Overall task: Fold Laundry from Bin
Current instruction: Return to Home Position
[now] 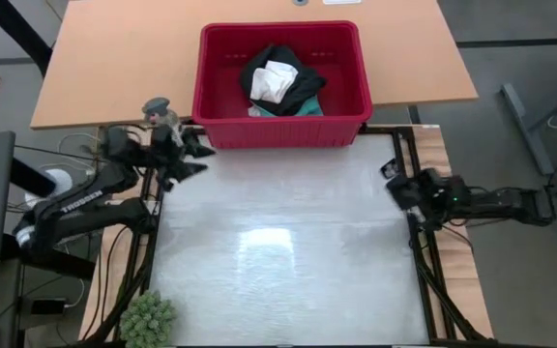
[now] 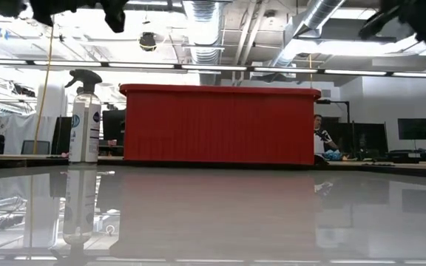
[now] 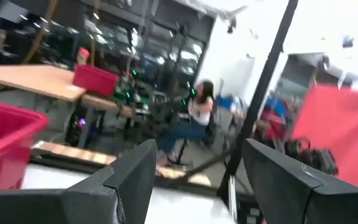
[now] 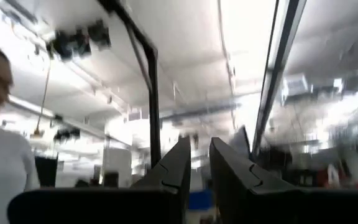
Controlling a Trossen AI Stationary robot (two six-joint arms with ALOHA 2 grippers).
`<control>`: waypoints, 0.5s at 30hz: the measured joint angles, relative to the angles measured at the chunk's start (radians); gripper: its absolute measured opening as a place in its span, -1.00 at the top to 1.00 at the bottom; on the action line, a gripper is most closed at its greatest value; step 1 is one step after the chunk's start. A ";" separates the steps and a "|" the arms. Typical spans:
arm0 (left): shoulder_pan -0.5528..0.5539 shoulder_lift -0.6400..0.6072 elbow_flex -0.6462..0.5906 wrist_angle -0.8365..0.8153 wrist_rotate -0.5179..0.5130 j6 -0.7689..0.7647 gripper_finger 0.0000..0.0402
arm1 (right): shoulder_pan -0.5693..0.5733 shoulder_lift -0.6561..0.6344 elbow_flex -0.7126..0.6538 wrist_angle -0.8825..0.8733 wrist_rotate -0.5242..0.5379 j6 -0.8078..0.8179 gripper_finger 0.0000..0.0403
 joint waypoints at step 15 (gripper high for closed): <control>0.243 -0.349 -0.423 0.284 -0.153 -0.274 -0.14 | -0.455 -0.509 0.001 -0.148 -0.203 0.392 0.57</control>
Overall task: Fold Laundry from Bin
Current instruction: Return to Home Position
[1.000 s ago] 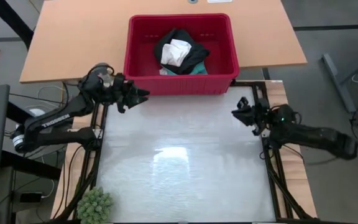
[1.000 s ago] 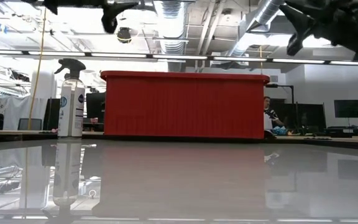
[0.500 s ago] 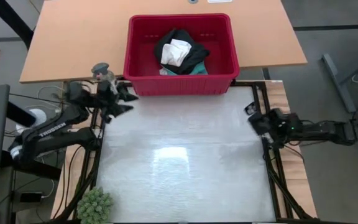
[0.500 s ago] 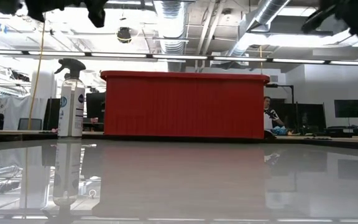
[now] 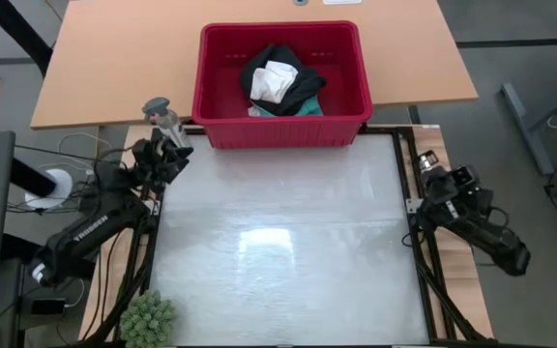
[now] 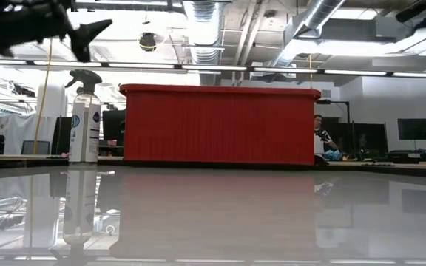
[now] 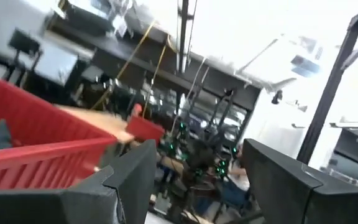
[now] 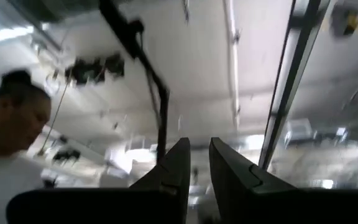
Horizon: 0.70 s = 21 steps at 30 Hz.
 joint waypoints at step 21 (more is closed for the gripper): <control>-0.474 -0.066 -0.136 -0.109 -0.302 0.268 -0.14 | -0.649 -0.002 0.110 -0.181 -0.365 0.300 0.57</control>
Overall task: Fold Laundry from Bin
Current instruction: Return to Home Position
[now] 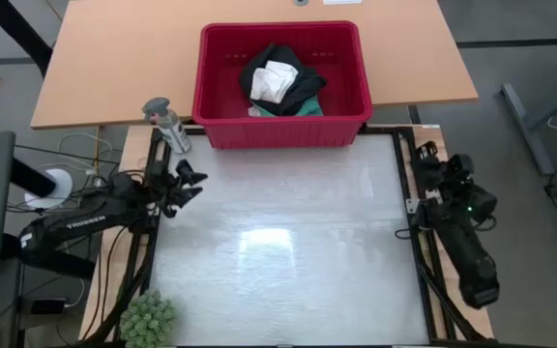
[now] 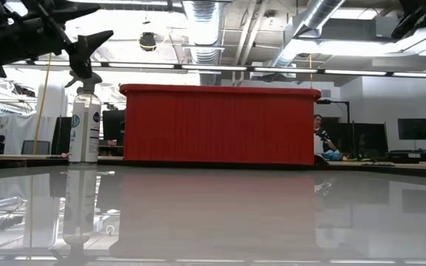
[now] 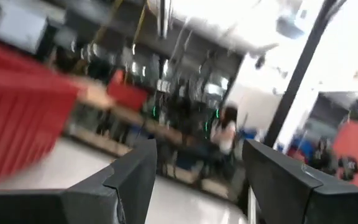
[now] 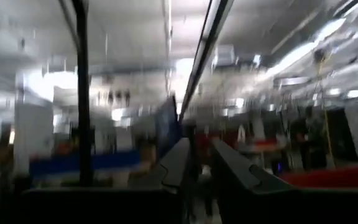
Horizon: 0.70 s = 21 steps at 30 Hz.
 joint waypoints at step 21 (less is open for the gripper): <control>-0.055 -0.001 -0.002 -0.275 0.017 0.099 -0.14 | -0.040 0.000 -0.116 -0.059 -0.499 -0.095 0.57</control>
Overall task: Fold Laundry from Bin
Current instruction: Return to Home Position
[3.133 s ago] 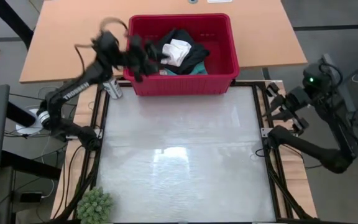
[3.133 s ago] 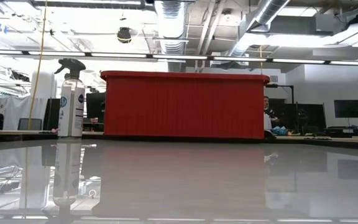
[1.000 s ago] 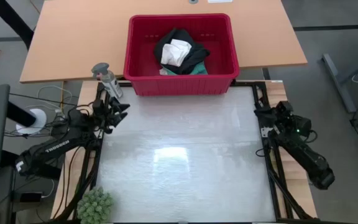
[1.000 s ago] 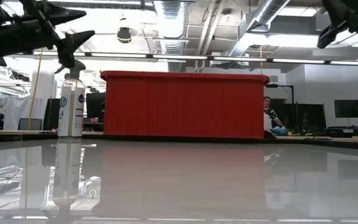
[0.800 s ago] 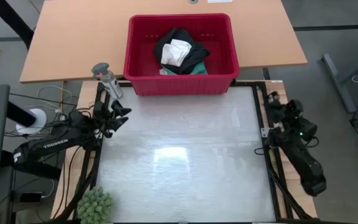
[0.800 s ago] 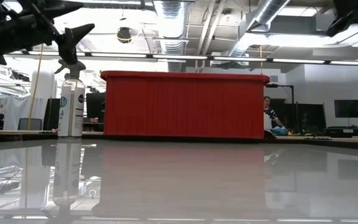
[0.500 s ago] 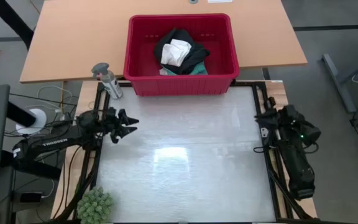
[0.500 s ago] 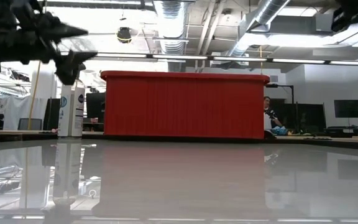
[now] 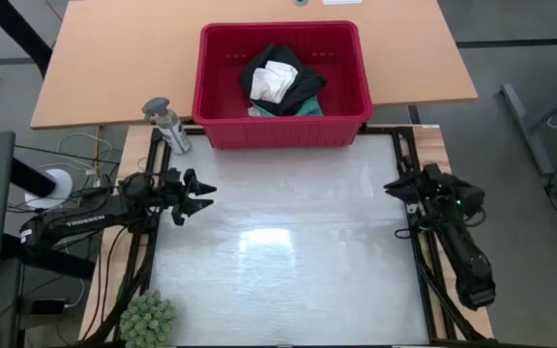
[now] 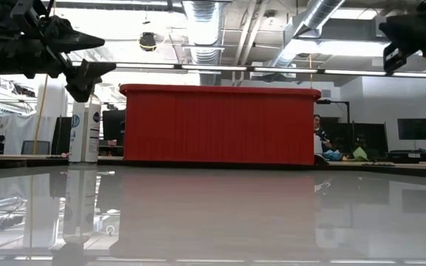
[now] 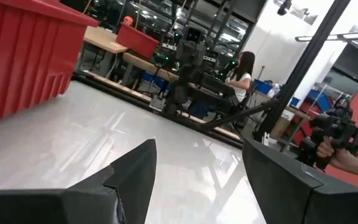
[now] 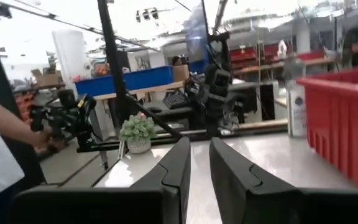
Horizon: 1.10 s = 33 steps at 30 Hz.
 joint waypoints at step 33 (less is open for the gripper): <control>0.001 0.016 -0.001 -0.332 -0.034 -0.079 -0.14 | 0.090 0.009 0.008 -0.868 0.486 0.276 0.57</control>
